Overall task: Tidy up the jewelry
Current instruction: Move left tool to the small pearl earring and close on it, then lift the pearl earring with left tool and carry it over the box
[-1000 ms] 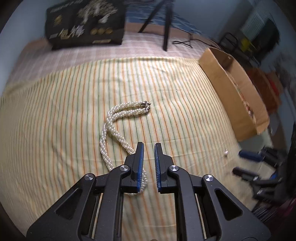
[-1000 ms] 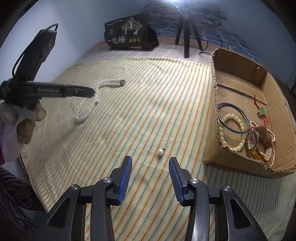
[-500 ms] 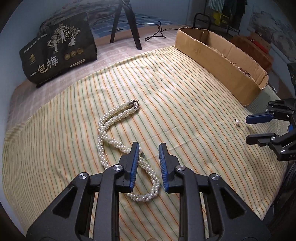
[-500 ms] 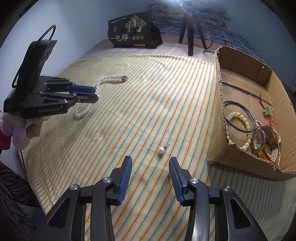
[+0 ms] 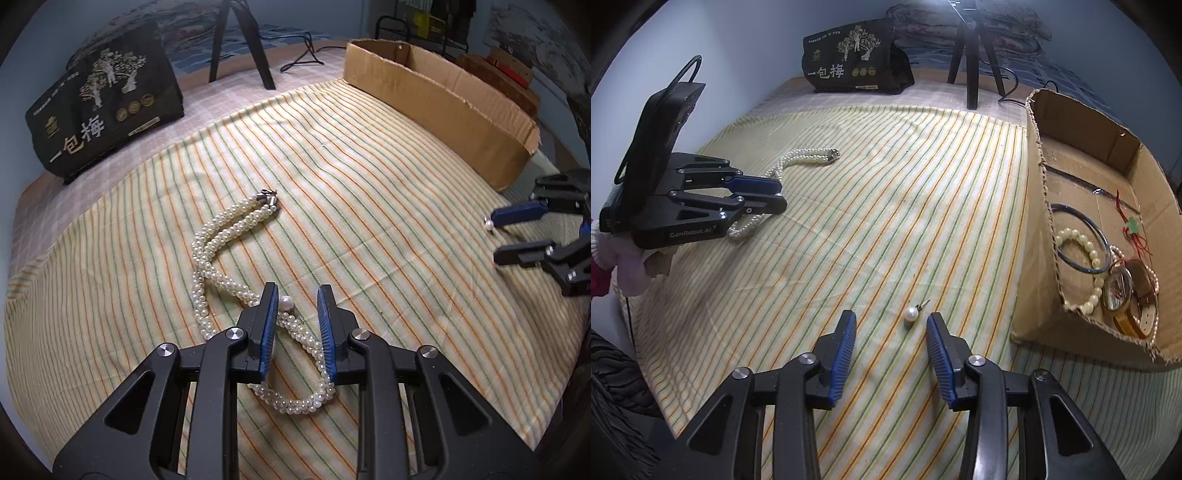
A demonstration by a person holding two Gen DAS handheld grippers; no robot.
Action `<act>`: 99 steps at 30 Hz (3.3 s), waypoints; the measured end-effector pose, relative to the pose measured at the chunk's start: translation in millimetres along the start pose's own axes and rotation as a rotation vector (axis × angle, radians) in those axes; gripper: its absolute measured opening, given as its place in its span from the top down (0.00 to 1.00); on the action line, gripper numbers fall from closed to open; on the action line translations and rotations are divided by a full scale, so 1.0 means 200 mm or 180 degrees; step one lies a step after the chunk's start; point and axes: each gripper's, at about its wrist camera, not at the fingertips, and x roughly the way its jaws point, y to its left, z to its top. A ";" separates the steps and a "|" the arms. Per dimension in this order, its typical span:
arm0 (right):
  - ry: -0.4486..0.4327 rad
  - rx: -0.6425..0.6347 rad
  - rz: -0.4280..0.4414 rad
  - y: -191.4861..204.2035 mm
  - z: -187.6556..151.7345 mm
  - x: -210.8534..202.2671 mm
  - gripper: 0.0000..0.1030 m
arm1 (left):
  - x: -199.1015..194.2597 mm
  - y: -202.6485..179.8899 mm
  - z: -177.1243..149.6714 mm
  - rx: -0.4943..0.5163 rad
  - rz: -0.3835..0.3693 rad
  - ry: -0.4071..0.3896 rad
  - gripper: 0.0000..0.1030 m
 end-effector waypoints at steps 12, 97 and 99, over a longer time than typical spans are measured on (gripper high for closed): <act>-0.0032 -0.0054 -0.0056 -0.01 0.01 0.04 0.69 | 0.01 -0.02 0.00 0.0037 -0.0073 0.0015 0.93; -0.0717 0.0455 -0.0542 -0.39 0.15 -0.56 0.93 | -0.46 -0.42 0.45 -0.0447 -0.0299 -0.0846 0.94; -0.0732 0.0509 -0.0568 -0.43 0.16 -0.57 0.93 | -0.46 -0.44 0.49 -0.0482 -0.0321 -0.0863 0.94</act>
